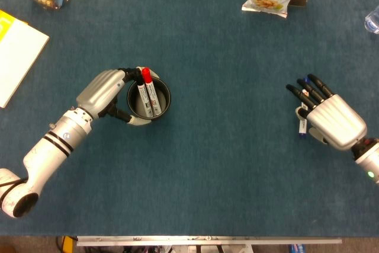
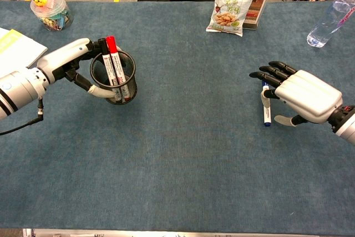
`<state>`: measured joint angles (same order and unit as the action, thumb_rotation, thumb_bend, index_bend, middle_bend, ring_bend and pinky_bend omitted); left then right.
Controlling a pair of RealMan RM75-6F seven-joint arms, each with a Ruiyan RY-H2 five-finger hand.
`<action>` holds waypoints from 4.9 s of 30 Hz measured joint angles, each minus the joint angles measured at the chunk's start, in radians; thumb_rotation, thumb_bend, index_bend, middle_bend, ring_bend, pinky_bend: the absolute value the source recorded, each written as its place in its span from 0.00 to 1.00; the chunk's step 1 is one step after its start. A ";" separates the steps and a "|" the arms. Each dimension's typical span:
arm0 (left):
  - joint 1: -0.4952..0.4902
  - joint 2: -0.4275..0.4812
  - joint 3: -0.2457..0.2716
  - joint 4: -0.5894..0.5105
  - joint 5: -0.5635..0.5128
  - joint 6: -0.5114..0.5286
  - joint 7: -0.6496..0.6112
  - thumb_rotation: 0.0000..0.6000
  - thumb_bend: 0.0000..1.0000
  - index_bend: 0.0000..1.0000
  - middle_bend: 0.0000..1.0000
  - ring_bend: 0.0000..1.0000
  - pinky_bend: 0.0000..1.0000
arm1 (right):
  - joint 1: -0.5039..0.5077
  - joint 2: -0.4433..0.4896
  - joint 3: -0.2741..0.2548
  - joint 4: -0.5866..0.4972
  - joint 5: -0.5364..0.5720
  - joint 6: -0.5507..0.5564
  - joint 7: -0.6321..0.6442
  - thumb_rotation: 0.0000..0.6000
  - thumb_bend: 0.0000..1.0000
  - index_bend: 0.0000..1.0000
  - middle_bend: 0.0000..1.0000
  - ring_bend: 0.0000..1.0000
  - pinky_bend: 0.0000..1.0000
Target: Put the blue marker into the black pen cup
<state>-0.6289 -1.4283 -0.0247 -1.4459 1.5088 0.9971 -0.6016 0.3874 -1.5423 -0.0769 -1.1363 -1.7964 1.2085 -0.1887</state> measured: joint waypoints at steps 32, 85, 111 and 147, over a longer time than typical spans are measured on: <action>0.008 0.007 -0.001 0.010 0.000 0.007 -0.017 1.00 0.09 0.32 0.39 0.35 0.28 | 0.072 -0.013 0.006 -0.033 0.110 -0.143 -0.092 1.00 0.32 0.61 0.11 0.00 0.00; -0.117 -0.049 -0.106 -0.056 -0.132 -0.159 0.078 1.00 0.09 0.31 0.39 0.35 0.28 | 0.276 0.038 0.369 -0.768 0.435 -0.144 0.455 1.00 0.33 0.62 0.14 0.00 0.00; -0.123 -0.033 -0.134 -0.079 -0.160 -0.157 0.097 1.00 0.09 0.31 0.38 0.35 0.28 | 0.371 -0.059 0.379 -0.672 0.522 -0.208 0.380 1.00 0.28 0.13 0.01 0.00 0.00; -0.088 -0.103 -0.038 0.081 -0.094 -0.173 0.075 1.00 0.09 0.00 0.00 0.00 0.09 | 0.110 0.272 0.241 -0.604 0.304 0.060 0.444 1.00 0.27 0.13 0.00 0.00 0.00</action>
<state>-0.7172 -1.5316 -0.0630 -1.3653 1.4147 0.8242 -0.5265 0.4979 -1.2706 0.1639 -1.7408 -1.4922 1.2684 0.2552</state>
